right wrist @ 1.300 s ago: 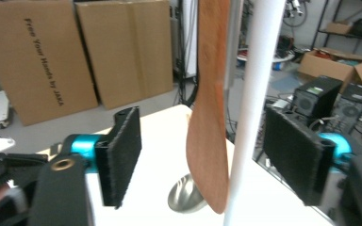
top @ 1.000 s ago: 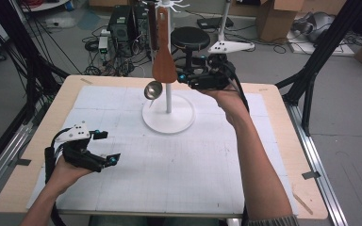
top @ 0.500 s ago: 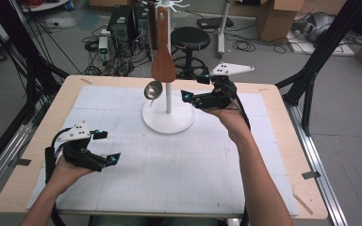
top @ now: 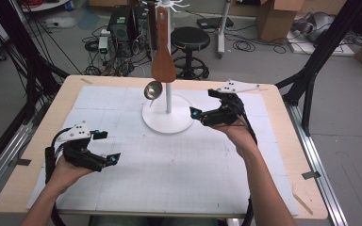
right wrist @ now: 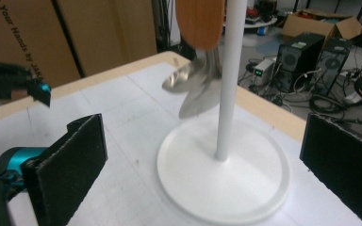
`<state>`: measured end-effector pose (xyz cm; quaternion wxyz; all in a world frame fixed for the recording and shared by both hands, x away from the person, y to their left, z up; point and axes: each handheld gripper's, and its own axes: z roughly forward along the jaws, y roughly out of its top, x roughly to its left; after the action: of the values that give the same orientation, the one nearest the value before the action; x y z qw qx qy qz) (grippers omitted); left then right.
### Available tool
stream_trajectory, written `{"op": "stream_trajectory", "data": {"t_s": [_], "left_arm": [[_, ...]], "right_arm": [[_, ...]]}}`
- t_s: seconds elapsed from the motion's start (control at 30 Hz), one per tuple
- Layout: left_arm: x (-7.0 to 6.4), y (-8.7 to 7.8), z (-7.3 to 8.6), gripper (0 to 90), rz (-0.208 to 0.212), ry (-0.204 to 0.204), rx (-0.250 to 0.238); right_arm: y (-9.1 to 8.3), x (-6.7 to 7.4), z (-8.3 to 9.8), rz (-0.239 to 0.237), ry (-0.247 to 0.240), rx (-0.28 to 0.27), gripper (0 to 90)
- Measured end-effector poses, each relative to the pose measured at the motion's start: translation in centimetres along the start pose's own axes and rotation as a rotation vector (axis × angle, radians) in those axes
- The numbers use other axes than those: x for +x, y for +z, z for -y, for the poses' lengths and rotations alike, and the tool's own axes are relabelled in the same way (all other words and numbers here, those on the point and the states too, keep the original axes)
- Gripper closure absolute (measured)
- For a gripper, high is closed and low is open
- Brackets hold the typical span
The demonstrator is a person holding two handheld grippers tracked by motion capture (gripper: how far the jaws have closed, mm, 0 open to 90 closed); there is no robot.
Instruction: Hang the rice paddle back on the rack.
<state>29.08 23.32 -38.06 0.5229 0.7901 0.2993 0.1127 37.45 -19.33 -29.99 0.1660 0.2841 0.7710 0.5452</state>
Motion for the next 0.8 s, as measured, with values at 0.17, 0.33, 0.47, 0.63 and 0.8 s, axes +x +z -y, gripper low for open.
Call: {"op": "stream_trajectory", "data": {"t_s": [0.17, 0.33, 0.47, 0.63, 0.8], "left_arm": [[0.0, 0.0, 0.0, 1.7, 0.007, 0.002, 0.002], [0.0, 0.0, 0.0, 1.7, 0.006, 0.002, 0.001], [0.0, 0.0, 0.0, 1.7, 0.006, 0.002, 0.004], [0.0, 0.0, 0.0, 1.7, 0.003, 0.0, 0.005], [-0.1, 0.1, 0.0, 1.7, 0.004, 0.002, 0.01]], "right_arm": [[-1.0, 0.1, 1.9, 0.012, 0.019, 0.012, 0.3], [-1.8, 0.2, 3.1, 0.017, 0.041, 0.005, 0.3], [-2.3, 0.4, 4.0, 0.021, 0.048, 0.008, 0.3], [-2.6, 0.5, 5.1, 0.03, 0.056, 0.016, 0.3], [-2.9, 0.5, 6.4, 0.043, 0.076, 0.025, 0.3]]}}
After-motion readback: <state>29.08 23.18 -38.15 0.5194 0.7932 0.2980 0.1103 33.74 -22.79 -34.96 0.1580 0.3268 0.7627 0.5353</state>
